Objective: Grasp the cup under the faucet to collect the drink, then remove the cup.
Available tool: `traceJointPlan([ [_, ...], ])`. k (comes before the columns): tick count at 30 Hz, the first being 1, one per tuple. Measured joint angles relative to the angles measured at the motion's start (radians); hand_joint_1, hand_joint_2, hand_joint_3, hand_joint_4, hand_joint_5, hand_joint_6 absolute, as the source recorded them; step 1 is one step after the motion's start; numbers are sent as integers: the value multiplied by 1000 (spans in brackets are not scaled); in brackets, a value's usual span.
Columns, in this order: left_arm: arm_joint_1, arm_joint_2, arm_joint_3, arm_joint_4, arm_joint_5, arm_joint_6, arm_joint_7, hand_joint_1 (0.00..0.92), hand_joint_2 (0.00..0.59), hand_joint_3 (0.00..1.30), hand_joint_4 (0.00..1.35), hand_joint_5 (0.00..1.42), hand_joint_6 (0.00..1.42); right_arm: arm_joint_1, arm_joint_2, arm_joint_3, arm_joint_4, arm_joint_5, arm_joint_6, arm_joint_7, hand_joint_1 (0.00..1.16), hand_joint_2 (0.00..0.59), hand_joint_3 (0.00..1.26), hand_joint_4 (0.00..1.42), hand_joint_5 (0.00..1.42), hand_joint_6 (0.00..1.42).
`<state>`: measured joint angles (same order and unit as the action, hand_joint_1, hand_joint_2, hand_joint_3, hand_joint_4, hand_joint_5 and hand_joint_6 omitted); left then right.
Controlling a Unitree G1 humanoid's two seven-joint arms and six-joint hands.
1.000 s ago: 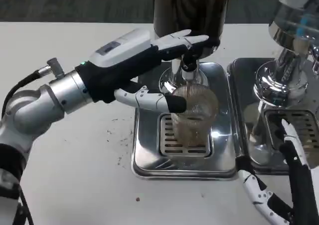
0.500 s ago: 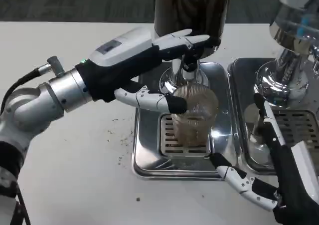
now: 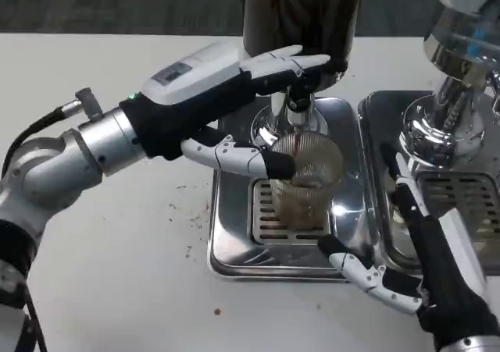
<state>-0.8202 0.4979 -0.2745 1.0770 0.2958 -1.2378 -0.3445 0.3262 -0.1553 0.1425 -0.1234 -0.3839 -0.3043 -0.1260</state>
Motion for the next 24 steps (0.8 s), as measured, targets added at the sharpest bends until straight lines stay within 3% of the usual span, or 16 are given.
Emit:
traceJointPlan([
  [24, -8, 15, -15, -2, 28, -6, 30, 0, 64, 123, 14, 8, 0, -104, 6, 6, 99, 47, 1, 30, 661, 218, 0, 0, 0, 65],
])
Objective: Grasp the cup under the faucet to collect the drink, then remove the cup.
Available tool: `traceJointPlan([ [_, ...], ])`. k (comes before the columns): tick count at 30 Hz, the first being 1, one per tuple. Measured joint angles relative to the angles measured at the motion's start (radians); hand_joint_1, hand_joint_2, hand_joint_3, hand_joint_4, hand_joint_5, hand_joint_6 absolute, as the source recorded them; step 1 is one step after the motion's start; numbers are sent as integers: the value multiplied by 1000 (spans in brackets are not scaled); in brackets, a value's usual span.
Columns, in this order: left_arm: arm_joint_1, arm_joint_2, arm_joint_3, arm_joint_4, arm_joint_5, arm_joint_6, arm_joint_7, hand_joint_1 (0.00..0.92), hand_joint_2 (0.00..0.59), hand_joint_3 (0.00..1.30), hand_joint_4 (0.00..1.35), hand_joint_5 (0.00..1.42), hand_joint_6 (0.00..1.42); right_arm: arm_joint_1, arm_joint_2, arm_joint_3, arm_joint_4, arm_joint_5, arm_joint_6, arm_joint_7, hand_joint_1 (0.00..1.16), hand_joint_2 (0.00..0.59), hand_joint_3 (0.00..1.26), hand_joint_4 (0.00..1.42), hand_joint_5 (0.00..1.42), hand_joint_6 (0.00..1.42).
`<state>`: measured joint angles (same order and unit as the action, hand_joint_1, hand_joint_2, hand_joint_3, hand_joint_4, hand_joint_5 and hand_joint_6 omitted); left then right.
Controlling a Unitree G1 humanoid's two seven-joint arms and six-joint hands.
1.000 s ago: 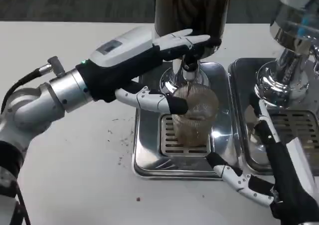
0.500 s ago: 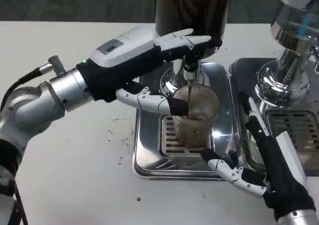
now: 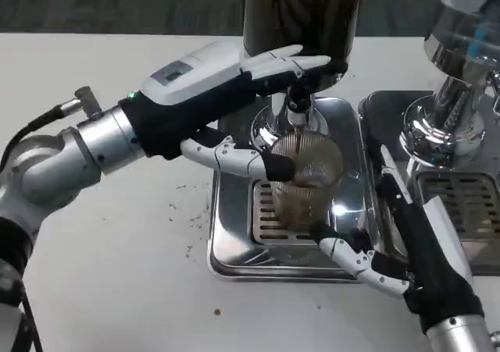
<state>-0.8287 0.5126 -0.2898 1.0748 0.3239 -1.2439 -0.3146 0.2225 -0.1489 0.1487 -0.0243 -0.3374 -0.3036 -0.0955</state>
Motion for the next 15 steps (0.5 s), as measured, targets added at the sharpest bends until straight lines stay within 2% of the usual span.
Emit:
traceJointPlan([
  [15, 0, 10, -4, -7, 13, -4, 18, 0, 65, 127, 14, 8, 0, -68, 4, 2, 68, 6, 0, 5, 653, 220, 0, 0, 0, 63],
])
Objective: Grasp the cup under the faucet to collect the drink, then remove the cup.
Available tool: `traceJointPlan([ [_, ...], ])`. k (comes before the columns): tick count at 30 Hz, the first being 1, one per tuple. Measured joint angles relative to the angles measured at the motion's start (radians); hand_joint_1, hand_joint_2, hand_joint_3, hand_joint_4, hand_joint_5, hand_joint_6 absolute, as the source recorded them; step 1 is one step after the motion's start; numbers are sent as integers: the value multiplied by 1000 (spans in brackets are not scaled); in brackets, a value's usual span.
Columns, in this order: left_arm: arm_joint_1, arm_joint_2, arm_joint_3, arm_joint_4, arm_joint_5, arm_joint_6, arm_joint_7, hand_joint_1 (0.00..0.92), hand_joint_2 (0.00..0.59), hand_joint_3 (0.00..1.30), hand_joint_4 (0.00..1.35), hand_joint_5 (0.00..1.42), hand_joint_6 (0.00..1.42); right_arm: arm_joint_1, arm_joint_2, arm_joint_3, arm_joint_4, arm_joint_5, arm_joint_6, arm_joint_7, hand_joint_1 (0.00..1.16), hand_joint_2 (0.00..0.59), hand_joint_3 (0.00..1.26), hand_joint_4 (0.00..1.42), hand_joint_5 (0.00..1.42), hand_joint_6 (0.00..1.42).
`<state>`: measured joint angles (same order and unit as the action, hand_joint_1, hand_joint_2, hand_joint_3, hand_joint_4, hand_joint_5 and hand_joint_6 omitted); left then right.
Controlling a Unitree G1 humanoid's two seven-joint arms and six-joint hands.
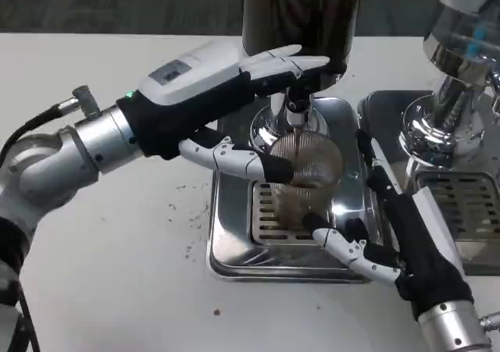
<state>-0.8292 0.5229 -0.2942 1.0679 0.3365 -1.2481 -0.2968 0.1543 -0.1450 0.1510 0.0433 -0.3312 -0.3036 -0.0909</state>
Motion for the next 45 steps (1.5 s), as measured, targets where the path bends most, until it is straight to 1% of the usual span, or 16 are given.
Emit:
traceJointPlan([
  [13, 0, 6, -1, -4, 4, -1, 1, 0, 65, 127, 14, 8, 0, -49, 0, 2, 43, 5, 0, 13, 644, 226, 0, 0, 0, 64],
  [24, 0, 9, -1, -8, 9, -1, 5, 0, 65, 127, 14, 8, 0, -102, 11, 3, 80, 10, 0, 28, 642, 233, 0, 0, 0, 65],
  [45, 0, 17, -4, -20, 44, -4, 42, 0, 65, 136, 23, 0, 0, -134, 14, 1, 120, 26, -1, 37, 642, 233, 0, 0, 0, 65],
])
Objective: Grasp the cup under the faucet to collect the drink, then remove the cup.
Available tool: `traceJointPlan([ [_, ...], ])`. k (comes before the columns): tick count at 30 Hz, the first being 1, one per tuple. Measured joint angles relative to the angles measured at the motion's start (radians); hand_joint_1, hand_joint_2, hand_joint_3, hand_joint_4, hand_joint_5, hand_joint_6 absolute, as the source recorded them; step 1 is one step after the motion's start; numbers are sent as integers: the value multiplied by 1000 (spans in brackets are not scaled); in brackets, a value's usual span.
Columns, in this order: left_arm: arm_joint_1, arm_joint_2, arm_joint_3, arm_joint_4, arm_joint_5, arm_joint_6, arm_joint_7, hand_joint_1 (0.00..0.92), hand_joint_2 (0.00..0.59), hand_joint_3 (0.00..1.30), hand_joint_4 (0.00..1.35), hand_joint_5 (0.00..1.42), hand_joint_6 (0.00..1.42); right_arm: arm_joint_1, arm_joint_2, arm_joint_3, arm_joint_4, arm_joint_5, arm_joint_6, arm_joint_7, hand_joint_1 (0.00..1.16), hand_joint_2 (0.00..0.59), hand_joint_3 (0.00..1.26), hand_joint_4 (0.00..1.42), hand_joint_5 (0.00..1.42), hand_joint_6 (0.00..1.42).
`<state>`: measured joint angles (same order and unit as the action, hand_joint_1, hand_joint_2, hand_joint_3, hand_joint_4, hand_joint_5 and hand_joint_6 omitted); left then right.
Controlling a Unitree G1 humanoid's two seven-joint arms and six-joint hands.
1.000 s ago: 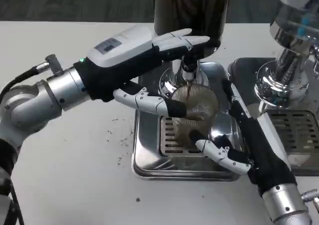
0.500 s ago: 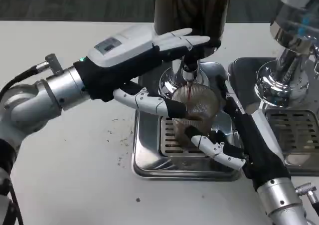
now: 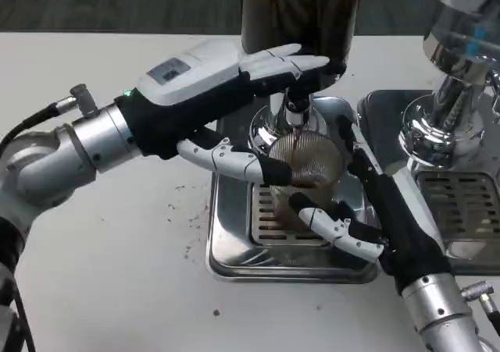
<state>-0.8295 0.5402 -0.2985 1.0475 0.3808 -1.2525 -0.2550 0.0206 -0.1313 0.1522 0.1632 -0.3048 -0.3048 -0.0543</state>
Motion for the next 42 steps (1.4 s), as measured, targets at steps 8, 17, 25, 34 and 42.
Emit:
traceJointPlan([
  [8, 0, 4, 0, -5, 10, -1, 8, 0, 61, 137, 24, 0, 0, -8, 0, 0, 31, 15, -9, 0, 633, 242, 0, 0, 0, 77],
  [17, 0, 6, -1, -7, 14, -2, 9, 0, 61, 137, 24, 0, 0, -36, 0, 1, 65, 27, -33, 20, 624, 239, 0, 0, 0, 74],
  [25, 0, 7, -2, -7, 14, -2, 9, 0, 63, 137, 24, 0, 0, -52, 3, 2, 100, 38, -55, 34, 633, 229, 0, 0, 0, 79],
  [34, 0, 8, -5, -10, 15, -2, 10, 0, 65, 137, 24, 0, 0, -54, 4, 1, 109, 52, -61, 34, 634, 225, 0, 0, 0, 80],
  [42, 0, 11, -6, -16, 19, -2, 14, 0, 65, 137, 24, 0, 0, -54, 4, 1, 109, 56, -62, 34, 632, 232, 0, 0, 0, 80],
])
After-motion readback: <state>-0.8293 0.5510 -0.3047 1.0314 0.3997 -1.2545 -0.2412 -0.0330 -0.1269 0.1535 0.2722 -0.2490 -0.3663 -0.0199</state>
